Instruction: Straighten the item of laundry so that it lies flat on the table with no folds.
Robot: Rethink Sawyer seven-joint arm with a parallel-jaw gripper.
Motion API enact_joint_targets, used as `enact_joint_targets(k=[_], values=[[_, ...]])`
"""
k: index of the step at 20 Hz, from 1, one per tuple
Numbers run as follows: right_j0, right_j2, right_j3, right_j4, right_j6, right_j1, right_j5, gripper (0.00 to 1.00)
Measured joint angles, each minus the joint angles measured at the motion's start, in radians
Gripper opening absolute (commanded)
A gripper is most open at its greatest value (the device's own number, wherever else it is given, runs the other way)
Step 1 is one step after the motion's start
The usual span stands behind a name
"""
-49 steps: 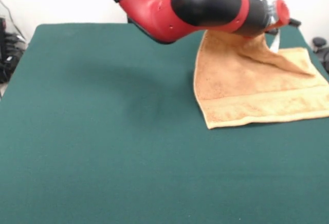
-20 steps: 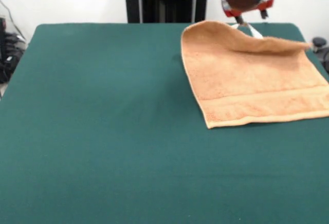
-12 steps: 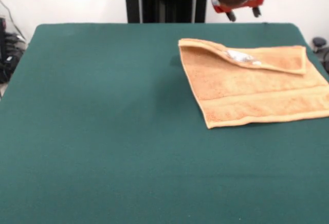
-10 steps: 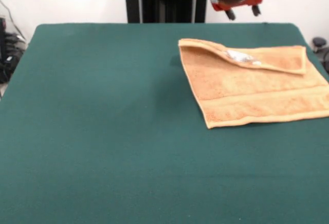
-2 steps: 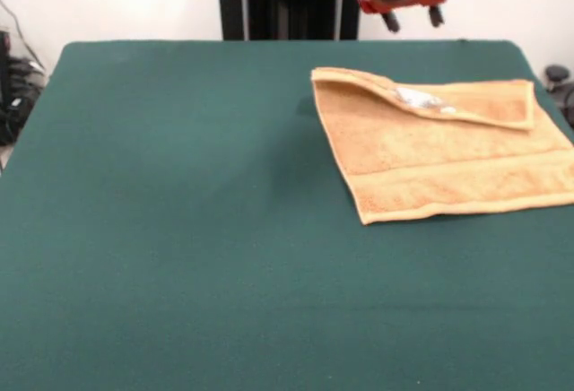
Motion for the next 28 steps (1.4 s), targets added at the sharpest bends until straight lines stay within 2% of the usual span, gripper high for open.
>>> enact_joint_targets(k=[2, 3, 5, 6, 13, 16, 18, 21, 22, 25, 28], values=[[0.016, -0.021, -0.02, -0.037, 0.0, 0.01, -0.034, 1.0], [0.053, -0.061, -0.059, -0.104, 0.0, 0.028, -0.127, 1.0], [0.075, -0.085, -0.083, -0.136, 0.0, 0.041, -0.187, 1.0], [0.11, -0.12, -0.125, -0.176, 0.0, 0.061, -0.291, 1.0], [0.179, -0.194, -0.258, -0.188, 0.0, 0.116, -0.518, 1.0], [0.191, -0.215, -0.318, -0.156, 0.0, 0.141, -0.529, 1.0], [0.19, -0.223, -0.359, -0.105, 0.0, 0.166, -0.492, 1.0], [0.184, -0.222, -0.381, -0.039, 0.0, 0.191, -0.416, 1.0], [0.177, -0.222, -0.386, 0.014, 0.0, 0.212, -0.346, 1.0], [0.172, -0.221, -0.387, 0.051, 0.0, 0.24, -0.289, 1.0], [0.172, -0.221, -0.397, 0.059, 0.0, 0.256, -0.283, 1.0]])
